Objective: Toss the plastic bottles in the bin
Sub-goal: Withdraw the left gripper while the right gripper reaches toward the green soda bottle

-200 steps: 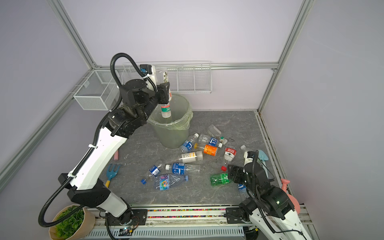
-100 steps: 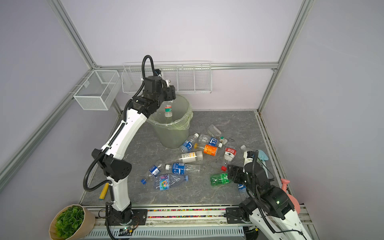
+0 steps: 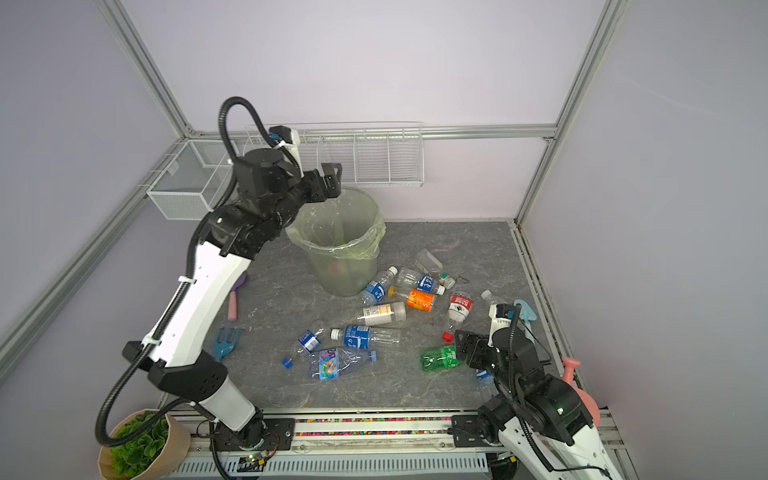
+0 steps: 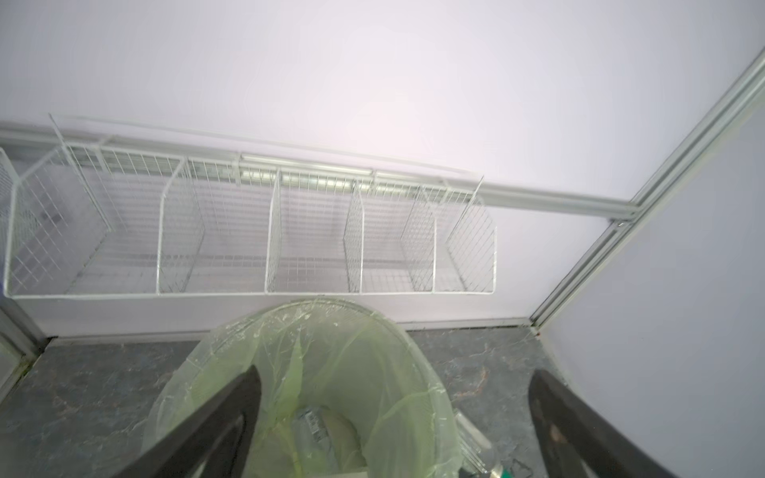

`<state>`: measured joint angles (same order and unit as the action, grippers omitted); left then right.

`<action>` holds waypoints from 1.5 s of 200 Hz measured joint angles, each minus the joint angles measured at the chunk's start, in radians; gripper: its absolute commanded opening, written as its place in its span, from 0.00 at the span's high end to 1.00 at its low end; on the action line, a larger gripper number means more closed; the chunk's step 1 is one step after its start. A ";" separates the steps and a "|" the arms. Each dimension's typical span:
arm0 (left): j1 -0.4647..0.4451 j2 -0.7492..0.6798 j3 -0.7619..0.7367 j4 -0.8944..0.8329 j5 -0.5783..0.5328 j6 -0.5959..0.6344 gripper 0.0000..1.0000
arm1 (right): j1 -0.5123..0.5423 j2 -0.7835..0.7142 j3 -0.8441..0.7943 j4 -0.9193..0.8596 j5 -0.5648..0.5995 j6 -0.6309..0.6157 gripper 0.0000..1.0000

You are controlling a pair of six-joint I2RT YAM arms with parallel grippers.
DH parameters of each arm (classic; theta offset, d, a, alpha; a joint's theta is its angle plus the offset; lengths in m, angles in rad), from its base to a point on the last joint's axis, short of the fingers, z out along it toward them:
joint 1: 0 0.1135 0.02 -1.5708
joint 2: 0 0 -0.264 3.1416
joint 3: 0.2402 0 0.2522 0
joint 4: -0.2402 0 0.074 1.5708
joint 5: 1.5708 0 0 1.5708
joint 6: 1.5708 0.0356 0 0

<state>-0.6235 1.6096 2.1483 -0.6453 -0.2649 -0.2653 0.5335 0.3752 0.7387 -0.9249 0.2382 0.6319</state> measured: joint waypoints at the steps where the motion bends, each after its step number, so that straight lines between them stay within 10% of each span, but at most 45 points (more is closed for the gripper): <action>1: 0.000 -0.003 -0.002 0.002 0.000 0.000 0.00 | 0.000 0.000 0.000 0.000 0.000 0.000 0.12; 147: -0.146 -0.498 -0.663 0.109 0.002 -0.058 0.00 | -0.001 0.282 0.069 -0.012 0.008 0.029 0.12; 300: -0.211 -0.715 -1.146 0.094 -0.033 -0.262 0.00 | -0.028 0.550 0.060 -0.059 -0.113 0.503 0.12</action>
<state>-0.8341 0.8944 1.0019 -0.5514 -0.2981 -0.5270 0.5053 0.9257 0.7986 -0.9840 0.1249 1.1347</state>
